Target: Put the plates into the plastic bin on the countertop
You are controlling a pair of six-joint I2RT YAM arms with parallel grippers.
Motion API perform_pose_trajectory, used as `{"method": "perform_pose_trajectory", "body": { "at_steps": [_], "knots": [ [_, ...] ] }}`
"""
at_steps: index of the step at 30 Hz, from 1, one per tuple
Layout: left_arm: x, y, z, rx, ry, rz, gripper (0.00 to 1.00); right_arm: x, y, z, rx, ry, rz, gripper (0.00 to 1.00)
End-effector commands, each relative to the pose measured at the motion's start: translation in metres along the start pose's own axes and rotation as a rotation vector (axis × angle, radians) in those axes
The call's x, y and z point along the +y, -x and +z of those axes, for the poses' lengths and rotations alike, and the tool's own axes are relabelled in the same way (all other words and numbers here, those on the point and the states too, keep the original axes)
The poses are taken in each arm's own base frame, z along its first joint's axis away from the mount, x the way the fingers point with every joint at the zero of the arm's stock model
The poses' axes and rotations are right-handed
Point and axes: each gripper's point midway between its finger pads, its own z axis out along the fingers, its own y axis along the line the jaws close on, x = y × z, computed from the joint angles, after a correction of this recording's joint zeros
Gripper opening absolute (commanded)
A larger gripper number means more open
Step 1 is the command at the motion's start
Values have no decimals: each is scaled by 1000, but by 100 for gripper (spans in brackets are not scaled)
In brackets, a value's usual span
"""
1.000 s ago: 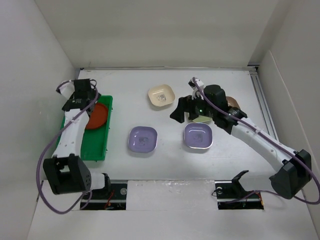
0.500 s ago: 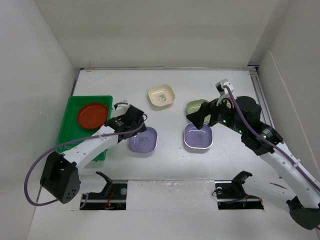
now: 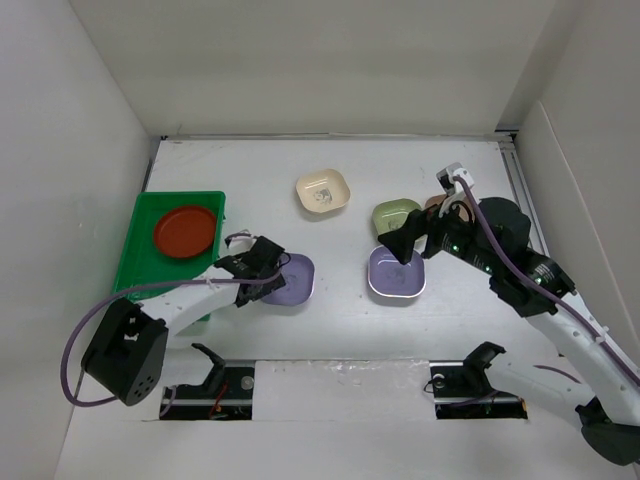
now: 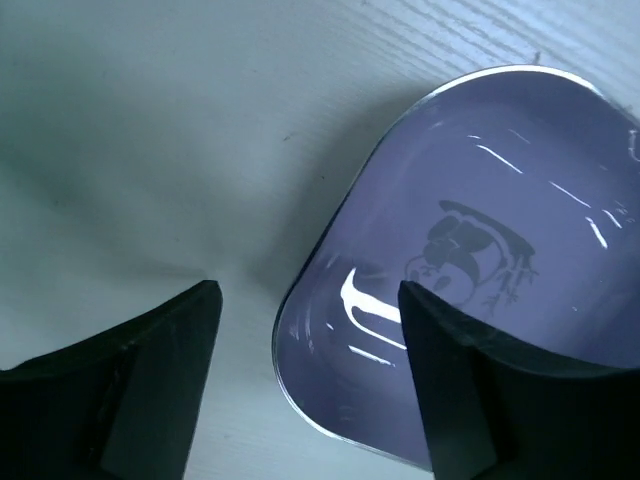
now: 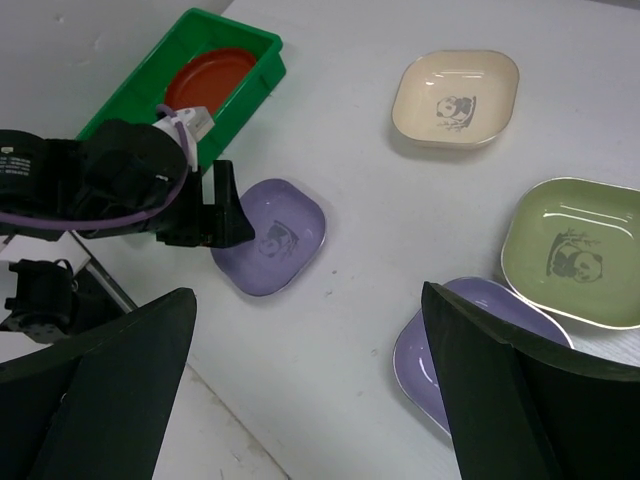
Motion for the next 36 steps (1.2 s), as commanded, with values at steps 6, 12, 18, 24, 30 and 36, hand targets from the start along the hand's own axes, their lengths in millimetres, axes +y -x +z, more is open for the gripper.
{"method": "perform_pose_trajectory", "body": {
  "at_steps": [6, 12, 18, 24, 30, 36],
  "knots": [
    [-12, -3, 10, 13, -24, -38, 3, 6, 9, -2, -32, 23, -16, 100],
    [-46, 71, -37, -137, -56, -65, 0, 6, 9, -2, -32, 23, -16, 100],
    [-28, 174, -68, -311, 35, -231, 0, 5, 8, 2, -32, 23, -26, 100],
    [52, 239, -33, -317, 121, -432, 0, 2, 4, 12, -5, 31, -30, 100],
    [108, 257, -9, -305, 244, -551, 0, 1, 3, 16, -4, 51, -35, 100],
    [143, 253, 13, -261, 281, -634, 0, 9, -1, 16, 10, 101, -36, 100]
  ]
}}
